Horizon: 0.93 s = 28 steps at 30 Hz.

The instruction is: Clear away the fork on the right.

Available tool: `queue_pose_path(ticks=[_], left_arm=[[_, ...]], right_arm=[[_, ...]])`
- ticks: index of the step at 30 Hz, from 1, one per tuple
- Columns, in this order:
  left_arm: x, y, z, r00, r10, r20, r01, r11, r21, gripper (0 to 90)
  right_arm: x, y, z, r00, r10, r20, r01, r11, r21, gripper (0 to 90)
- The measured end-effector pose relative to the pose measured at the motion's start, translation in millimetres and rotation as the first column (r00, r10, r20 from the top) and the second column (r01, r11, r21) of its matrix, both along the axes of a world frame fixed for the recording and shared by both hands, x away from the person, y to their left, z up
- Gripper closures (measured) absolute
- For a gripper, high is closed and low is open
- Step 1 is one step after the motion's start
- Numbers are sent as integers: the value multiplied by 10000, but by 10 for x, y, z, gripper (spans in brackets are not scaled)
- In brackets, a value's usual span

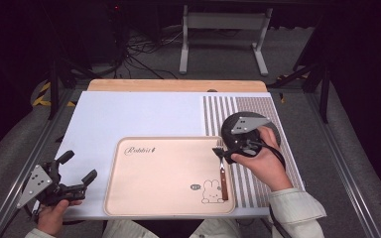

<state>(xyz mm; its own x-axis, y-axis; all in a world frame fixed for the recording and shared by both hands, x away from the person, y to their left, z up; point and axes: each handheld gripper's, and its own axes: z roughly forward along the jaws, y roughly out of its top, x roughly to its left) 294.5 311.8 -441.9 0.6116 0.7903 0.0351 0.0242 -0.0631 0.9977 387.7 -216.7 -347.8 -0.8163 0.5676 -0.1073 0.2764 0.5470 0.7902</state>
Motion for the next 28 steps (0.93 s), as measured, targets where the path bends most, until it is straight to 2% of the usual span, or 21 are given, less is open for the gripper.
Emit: queue_pose_path(ticks=[2,5,6,10,12,14,23,25,28], left_arm=[[0,1,0,10000,3,-6,-3,10000,-12,28],[0,5,2,10000,29,13,-29,10000,-25,28],[0,5,3,10000,39,1,-39,10000,-28,28],[2,2,5,10000,41,23,-41,10000,-12,28],[1,10,8,10000,58,45,-58,10000,-23,28],[3,13,8,10000,84,33,-83,9999,-70,28],[15,22,13,9999,104,67,-103,9999,-62,28],[15,19,14,9999,97,73,-97,9999,-57,27],[14,18,19,9999,74,143,-75,10000,9,27]], right_arm=[[-17,-32,6,10000,31,81,-32,9999,102,191],[-100,-170,21,9990,-26,439,0,9983,581,167],[-151,-252,16,9980,-168,612,114,9960,885,151],[-223,-367,-8,9949,-229,981,108,9924,1223,144],[-286,-481,-66,9921,-524,1136,352,9884,1478,130],[-303,-511,-83,9907,-584,1230,390,9872,1548,127],[-524,-843,-360,9677,-730,2412,41,9616,2744,52],[-567,-932,-457,9648,-778,2513,-9,9542,2992,32],[-609,-1054,-633,9630,-1101,2459,218,9415,3362,29]])
